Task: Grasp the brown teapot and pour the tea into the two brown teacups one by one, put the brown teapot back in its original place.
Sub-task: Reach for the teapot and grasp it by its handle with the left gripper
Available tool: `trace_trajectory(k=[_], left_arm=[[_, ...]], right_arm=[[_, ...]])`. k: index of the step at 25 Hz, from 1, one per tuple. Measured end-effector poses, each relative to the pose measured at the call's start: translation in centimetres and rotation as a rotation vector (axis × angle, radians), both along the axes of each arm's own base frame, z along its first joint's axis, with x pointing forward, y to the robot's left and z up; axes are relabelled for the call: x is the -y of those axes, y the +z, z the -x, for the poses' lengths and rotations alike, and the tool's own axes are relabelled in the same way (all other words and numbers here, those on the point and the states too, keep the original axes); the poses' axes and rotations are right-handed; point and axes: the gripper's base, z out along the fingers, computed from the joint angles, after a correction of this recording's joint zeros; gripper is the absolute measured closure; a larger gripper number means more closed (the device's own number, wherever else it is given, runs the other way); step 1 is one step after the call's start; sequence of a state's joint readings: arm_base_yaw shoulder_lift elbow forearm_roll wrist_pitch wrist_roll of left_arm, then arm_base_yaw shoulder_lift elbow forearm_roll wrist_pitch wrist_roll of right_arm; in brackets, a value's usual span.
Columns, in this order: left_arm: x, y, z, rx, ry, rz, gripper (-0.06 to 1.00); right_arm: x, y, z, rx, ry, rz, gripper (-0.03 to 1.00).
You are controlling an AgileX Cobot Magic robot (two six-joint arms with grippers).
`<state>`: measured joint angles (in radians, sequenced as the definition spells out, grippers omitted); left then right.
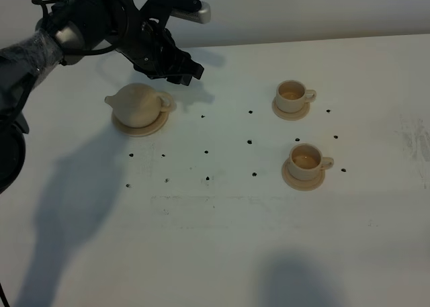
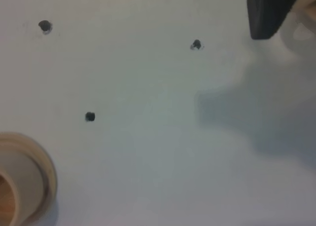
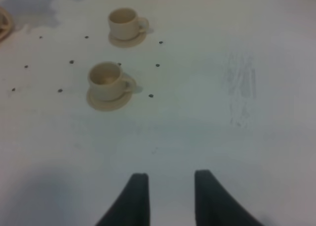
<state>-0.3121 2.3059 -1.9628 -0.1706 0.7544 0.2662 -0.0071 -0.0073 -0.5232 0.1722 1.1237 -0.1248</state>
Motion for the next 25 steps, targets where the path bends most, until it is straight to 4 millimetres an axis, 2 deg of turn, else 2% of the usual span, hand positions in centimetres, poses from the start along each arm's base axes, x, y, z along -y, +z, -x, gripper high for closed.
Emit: trace_trajectory(k=[4,16,25], left_arm=[[0.0,-1.0,-0.1,-0.018,0.001,-0.008,0.49],[-0.2,-2.0,0.0,-0.060,0.027,-0.030,0.49],[-0.2,-2.0,0.1,-0.082,0.026,-0.034,0.49]], right_arm=[[0.0,0.0,0.0,0.000,0.000,0.000,0.74],[0.0,0.0,0.0,0.000,0.000,0.000,0.74],[0.0,0.0,0.0,0.000,0.000,0.000,0.74]])
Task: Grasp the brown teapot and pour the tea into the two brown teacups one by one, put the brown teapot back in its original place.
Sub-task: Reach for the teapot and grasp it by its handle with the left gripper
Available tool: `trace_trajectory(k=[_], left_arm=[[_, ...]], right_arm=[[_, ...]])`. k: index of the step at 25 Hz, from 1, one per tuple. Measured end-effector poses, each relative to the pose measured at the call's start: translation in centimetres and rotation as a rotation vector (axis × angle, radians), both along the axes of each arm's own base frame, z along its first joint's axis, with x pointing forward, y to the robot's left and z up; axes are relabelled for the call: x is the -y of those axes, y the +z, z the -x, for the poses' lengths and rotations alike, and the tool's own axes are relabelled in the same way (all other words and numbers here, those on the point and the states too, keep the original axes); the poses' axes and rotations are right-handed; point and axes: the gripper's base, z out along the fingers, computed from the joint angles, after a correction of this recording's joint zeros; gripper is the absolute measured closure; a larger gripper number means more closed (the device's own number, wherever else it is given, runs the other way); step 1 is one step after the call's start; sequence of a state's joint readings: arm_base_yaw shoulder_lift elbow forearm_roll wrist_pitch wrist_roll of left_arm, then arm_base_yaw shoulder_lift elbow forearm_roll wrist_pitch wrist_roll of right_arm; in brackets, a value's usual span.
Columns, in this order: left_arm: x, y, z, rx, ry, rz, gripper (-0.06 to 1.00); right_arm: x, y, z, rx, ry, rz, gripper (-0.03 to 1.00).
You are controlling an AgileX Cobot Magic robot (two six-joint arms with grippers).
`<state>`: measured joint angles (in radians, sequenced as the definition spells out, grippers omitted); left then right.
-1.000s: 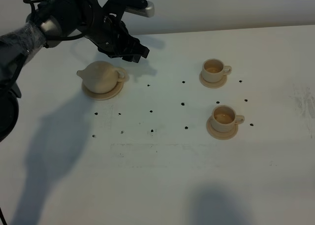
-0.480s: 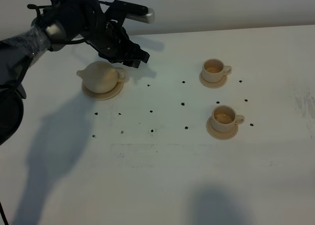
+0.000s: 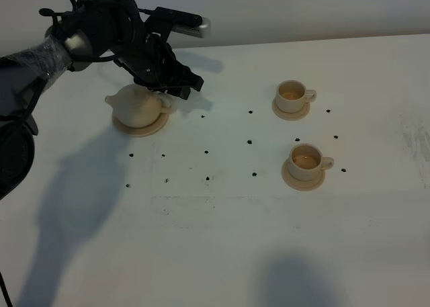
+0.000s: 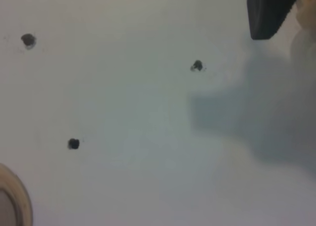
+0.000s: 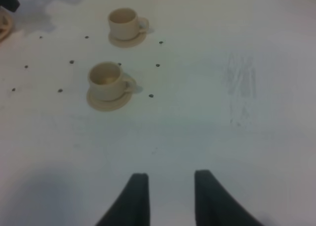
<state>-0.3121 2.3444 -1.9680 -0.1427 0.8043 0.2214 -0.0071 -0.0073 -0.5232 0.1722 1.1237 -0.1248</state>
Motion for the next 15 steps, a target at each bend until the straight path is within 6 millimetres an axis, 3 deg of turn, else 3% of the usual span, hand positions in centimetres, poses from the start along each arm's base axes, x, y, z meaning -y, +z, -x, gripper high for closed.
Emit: trace_trajectory(k=[15], left_arm=[[0.25,-0.08,0.98,-0.097,-0.042,-0.001,0.49]], right_arm=[[0.00,0.00,0.00,0.000,0.000,0.000,0.74]])
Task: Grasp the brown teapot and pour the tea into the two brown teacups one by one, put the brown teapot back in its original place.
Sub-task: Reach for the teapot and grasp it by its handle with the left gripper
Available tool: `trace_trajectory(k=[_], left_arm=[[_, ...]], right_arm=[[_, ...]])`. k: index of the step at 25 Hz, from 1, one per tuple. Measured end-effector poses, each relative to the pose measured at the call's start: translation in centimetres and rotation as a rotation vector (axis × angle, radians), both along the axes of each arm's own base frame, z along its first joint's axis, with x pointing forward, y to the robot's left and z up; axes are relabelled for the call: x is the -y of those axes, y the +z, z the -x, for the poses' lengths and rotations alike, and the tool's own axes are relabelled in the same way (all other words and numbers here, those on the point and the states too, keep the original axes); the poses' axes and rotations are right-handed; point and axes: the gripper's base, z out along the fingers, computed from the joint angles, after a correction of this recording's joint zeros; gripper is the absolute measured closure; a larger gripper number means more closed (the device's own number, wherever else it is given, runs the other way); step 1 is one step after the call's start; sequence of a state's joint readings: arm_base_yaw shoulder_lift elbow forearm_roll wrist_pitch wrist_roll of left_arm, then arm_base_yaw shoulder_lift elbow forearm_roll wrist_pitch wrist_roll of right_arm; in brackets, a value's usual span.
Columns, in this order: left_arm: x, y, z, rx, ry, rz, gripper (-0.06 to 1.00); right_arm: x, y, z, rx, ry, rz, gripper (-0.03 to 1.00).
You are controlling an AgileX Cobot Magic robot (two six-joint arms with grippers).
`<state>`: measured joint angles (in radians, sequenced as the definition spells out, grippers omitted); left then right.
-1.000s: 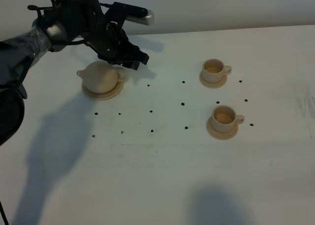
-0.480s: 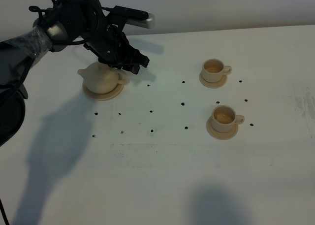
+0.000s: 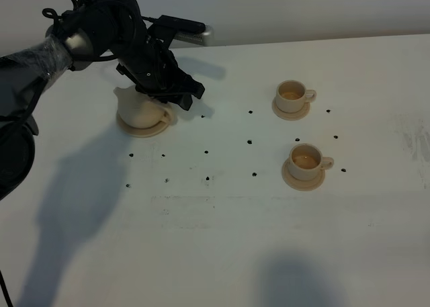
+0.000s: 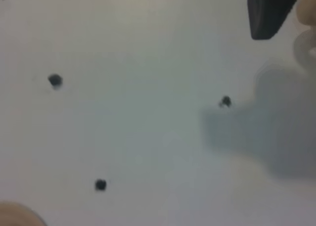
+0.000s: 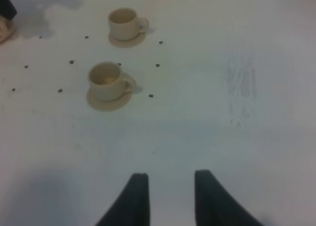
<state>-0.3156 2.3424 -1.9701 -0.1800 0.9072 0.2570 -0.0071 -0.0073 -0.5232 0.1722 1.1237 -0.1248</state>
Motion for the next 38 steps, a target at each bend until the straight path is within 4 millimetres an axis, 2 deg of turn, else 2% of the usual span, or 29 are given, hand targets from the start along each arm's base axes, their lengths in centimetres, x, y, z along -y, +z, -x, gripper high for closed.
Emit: trace_trajectory(k=[13,20,38], left_arm=[[0.3,1.6,0.3,0.047,-0.067,-0.013,0.49],[1.7,1.6,0.7,0.057,-0.089,0.009,0.49],[1.7,0.9,0.8,0.042,-0.112,-0.039,0.49]], right_arm=[[0.0,0.0,0.0,0.000,0.000,0.000,0.74],[0.0,0.0,0.0,0.000,0.000,0.000,0.74],[0.0,0.0,0.0,0.000,0.000,0.000,0.74]])
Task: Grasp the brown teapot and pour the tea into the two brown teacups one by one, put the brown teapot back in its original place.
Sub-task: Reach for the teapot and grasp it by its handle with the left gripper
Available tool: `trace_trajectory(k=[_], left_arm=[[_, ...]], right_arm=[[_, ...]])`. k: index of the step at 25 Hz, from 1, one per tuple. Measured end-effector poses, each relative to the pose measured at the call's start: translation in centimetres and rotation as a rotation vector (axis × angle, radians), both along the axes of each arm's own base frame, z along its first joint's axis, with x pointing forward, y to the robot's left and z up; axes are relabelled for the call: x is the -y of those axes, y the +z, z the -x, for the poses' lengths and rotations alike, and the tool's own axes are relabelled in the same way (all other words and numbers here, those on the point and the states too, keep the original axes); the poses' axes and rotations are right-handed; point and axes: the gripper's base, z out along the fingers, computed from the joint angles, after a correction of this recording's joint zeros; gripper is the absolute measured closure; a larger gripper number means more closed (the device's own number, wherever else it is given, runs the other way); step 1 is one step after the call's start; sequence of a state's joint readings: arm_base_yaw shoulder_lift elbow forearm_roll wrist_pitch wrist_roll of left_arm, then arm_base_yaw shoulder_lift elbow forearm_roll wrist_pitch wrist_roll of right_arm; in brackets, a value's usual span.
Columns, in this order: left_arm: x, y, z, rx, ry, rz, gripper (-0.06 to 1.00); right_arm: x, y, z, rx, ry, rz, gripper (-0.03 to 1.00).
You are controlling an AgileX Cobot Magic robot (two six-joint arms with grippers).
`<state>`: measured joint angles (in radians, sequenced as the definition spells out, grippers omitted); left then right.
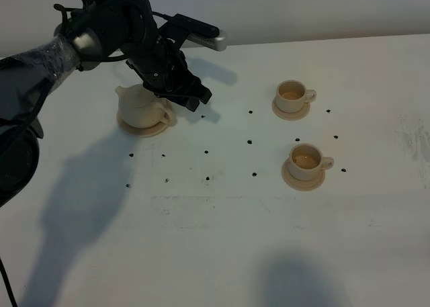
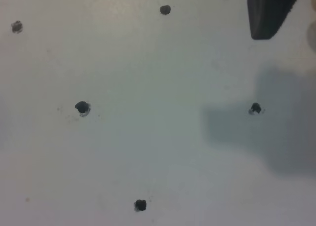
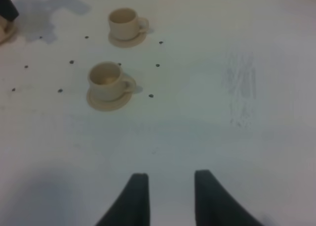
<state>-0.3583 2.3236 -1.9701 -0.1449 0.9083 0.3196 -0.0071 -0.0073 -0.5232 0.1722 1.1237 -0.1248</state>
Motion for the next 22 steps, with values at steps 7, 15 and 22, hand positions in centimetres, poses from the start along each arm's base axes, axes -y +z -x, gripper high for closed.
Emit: trace_trajectory(k=[7,15,22], left_arm=[[-0.1,-0.7,0.2,-0.036,-0.004,-0.014,0.49],[-0.1,-0.9,0.3,-0.057,-0.011,-0.032,0.49],[-0.4,-1.0,0.7,-0.096,-0.024,-0.069,0.49]], right_arm=[[0.0,0.0,0.0,0.000,0.000,0.000,0.74],[0.0,0.0,0.0,0.000,0.000,0.000,0.74],[0.0,0.0,0.0,0.000,0.000,0.000,0.74]])
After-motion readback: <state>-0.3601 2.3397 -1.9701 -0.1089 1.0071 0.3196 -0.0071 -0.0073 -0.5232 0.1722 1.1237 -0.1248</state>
